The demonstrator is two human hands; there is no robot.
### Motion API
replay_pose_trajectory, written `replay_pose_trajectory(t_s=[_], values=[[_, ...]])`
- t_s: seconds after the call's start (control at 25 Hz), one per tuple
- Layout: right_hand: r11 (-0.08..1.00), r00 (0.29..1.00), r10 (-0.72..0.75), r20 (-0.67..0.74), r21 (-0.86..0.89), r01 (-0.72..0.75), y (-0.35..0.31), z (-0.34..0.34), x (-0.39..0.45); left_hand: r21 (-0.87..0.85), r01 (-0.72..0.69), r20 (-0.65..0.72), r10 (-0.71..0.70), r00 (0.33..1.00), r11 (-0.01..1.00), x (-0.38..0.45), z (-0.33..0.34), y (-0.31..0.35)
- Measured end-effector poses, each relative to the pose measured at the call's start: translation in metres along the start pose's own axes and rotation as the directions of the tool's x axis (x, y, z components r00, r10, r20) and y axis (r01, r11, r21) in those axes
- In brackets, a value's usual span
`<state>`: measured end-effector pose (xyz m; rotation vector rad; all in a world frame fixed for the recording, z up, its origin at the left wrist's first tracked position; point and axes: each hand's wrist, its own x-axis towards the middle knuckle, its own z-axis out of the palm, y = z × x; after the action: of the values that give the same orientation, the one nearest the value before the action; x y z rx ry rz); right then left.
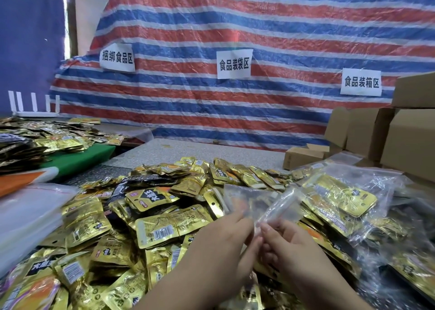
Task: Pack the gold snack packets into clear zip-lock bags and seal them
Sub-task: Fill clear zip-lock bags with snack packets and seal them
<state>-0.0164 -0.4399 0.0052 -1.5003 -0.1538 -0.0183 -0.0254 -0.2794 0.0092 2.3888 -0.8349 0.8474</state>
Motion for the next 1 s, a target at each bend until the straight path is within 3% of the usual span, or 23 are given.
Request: replay_pose_trajectory(t_s=[0.12, 0.36, 0.56, 0.84, 1.0], values=[[0.997, 1.000, 0.019, -0.011, 0.077, -0.018, 0.001, -0.001, 0.000, -0.002, 0.025, 0.045, -0.025, 0.999, 1.000, -0.001, 0.002, -0.002], [0.955, 0.990, -0.133, 0.043, -0.260, 0.140, -0.002, -0.001, -0.007, -0.001, 0.063, 0.133, -0.063, 0.989, 0.998, -0.002, 0.000, -0.003], [0.928, 0.975, -0.151, 0.161, -0.316, 0.196, -0.012, -0.008, -0.012, -0.108, 0.051, 0.208, -0.027, 0.978, 0.993, -0.001, -0.001, -0.004], [0.929, 0.957, -0.145, 0.252, -0.298, 0.220, -0.020, -0.016, -0.016, -0.269, 0.042, 0.170, 0.004, 0.985, 0.962, 0.000, -0.006, -0.005], [0.858, 0.943, -0.239, 0.233, -0.404, 0.317, -0.023, -0.017, -0.016, -0.256, 0.058, 0.032, -0.052, 0.998, 0.965, 0.000, -0.002, -0.003]])
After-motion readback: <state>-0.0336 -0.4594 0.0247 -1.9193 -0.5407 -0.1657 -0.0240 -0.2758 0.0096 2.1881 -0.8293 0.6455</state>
